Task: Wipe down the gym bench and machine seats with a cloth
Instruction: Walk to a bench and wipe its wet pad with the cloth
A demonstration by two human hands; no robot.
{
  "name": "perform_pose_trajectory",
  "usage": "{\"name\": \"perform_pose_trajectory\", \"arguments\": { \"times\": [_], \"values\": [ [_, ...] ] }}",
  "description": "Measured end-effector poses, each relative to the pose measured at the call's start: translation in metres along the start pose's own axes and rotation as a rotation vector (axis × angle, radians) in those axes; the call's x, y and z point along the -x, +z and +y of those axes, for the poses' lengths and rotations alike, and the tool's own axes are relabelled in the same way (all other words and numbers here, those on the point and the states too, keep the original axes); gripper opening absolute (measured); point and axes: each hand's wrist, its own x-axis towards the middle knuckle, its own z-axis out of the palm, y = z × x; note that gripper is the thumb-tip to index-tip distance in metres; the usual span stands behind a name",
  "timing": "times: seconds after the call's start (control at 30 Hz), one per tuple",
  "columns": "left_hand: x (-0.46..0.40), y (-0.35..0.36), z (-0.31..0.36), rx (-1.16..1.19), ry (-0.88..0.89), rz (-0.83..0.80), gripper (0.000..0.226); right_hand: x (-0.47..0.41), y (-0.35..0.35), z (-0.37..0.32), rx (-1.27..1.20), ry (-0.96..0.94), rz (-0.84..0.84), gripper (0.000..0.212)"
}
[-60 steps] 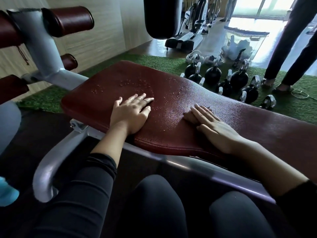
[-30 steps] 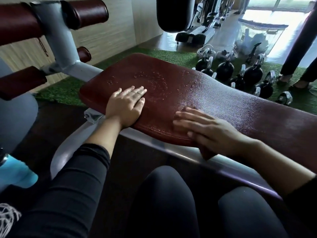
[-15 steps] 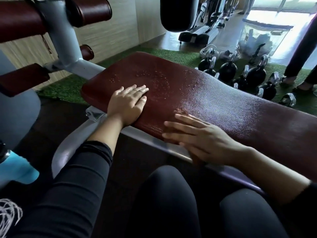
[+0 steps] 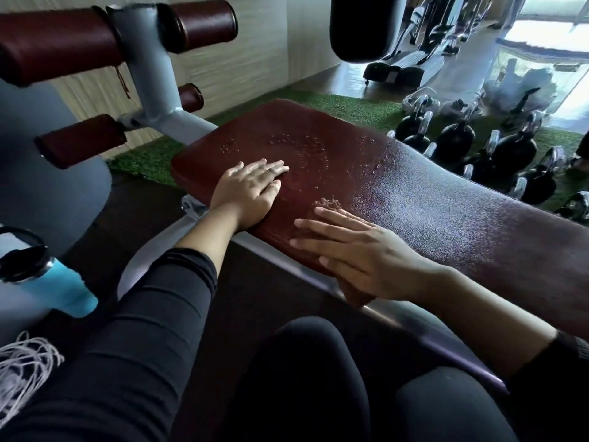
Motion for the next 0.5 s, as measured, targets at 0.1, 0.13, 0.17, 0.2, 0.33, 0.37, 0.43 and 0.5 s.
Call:
{"name": "perform_pose_trajectory", "arguments": {
  "times": [0.1, 0.13, 0.17, 0.2, 0.33, 0.37, 0.43, 0.5],
  "values": [
    [-0.001, -0.002, 0.004, -0.063, -0.046, -0.054, 0.046, 0.019, -0.012, 0.027, -0.086, -0.025, -0.031, 0.042],
    [-0.002, -0.002, 0.005, -0.083, -0.062, -0.07, 0.047, 0.021, -0.014, 0.036, -0.112, 0.004, -0.041, 0.042],
    [-0.002, -0.003, 0.006, -0.099, -0.075, -0.085, 0.047, 0.021, -0.016, 0.042, -0.138, 0.033, -0.049, 0.044],
    [-0.003, -0.004, 0.008, -0.107, -0.083, -0.1, 0.048, 0.02, -0.017, 0.047, -0.15, 0.057, -0.049, 0.045],
    [-0.003, -0.009, 0.012, -0.103, -0.1, -0.158, 0.048, 0.016, -0.014, 0.054, -0.134, 0.127, -0.035, 0.045],
    [-0.003, -0.01, 0.013, -0.108, -0.107, -0.176, 0.048, 0.015, -0.014, 0.053, -0.131, 0.136, -0.036, 0.044],
    [-0.006, -0.012, 0.014, -0.122, -0.118, -0.226, 0.048, 0.015, -0.013, 0.053, -0.133, 0.17, -0.031, 0.044],
    [-0.015, -0.013, 0.017, -0.143, -0.124, -0.28, 0.049, 0.011, -0.017, 0.056, -0.142, 0.235, -0.023, 0.044]
  ]
}}
